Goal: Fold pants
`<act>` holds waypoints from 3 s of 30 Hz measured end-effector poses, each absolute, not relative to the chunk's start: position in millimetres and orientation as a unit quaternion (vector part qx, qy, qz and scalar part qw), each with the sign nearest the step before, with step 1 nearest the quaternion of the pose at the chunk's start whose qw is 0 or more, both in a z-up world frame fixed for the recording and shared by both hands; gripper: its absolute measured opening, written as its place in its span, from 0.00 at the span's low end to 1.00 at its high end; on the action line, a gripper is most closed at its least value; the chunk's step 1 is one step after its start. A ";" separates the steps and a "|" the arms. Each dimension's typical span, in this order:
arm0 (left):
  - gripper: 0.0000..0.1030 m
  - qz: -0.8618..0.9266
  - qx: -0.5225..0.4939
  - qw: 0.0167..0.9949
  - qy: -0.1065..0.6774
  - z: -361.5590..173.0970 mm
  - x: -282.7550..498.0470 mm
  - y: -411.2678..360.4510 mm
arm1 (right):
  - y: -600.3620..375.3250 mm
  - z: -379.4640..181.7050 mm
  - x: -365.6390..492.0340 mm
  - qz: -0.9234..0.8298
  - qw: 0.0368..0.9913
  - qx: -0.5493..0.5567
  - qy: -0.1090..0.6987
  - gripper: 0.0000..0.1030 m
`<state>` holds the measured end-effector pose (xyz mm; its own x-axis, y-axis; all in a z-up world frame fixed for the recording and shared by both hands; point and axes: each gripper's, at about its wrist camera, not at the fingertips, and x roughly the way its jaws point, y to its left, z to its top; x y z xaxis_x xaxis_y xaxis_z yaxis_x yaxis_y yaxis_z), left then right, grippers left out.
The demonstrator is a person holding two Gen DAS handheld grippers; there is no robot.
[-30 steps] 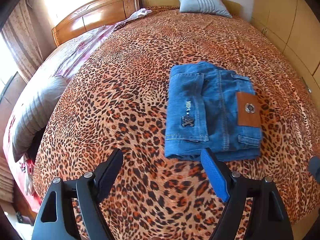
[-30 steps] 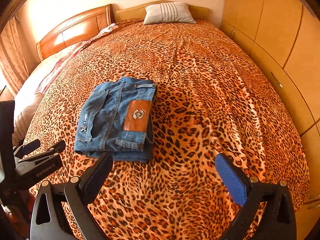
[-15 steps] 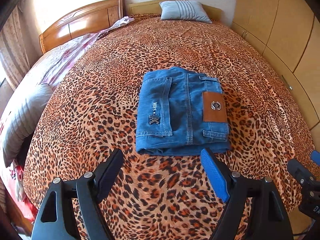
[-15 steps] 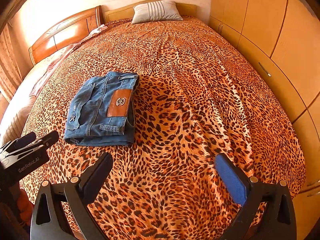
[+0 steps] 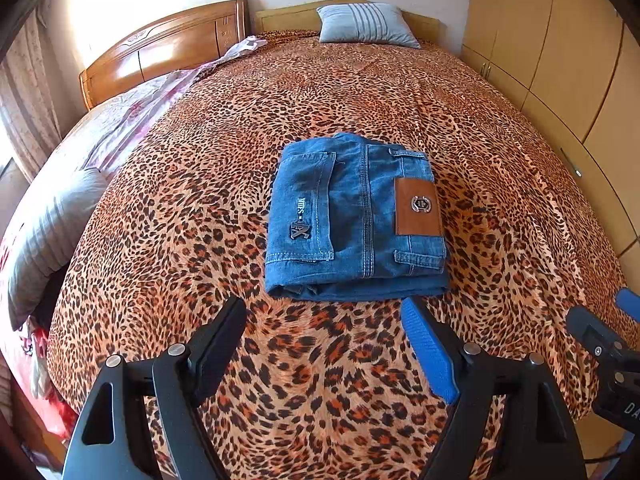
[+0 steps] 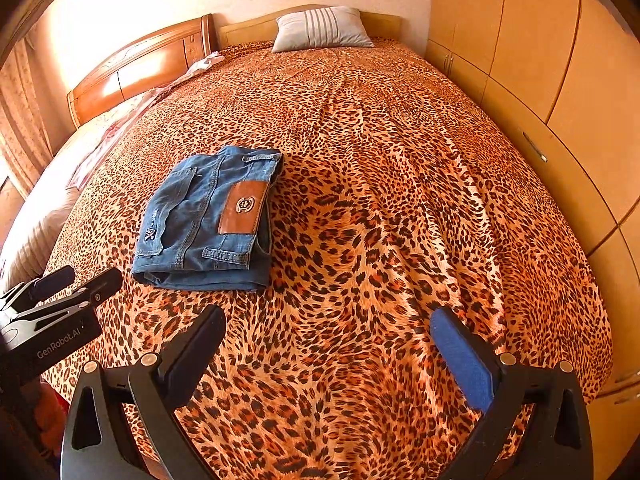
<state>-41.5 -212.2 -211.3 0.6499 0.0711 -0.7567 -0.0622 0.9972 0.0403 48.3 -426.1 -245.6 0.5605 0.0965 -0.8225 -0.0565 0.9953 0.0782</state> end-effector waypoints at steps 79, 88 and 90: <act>0.77 0.016 -0.003 0.898 0.440 -218.6 -39.9 -217.5 | -427.0 -253.5 53.8 0.050 0.872 0.007 0.487 1.00; 0.77 0.017 -0.003 0.898 0.441 -218.4 -39.7 -217.8 | -427.8 -254.0 53.1 0.051 0.871 0.005 0.488 1.00; 0.77 0.017 -0.003 0.898 0.440 -218.3 -40.0 -217.7 | -428.0 -254.0 53.5 0.051 0.871 0.005 0.488 1.00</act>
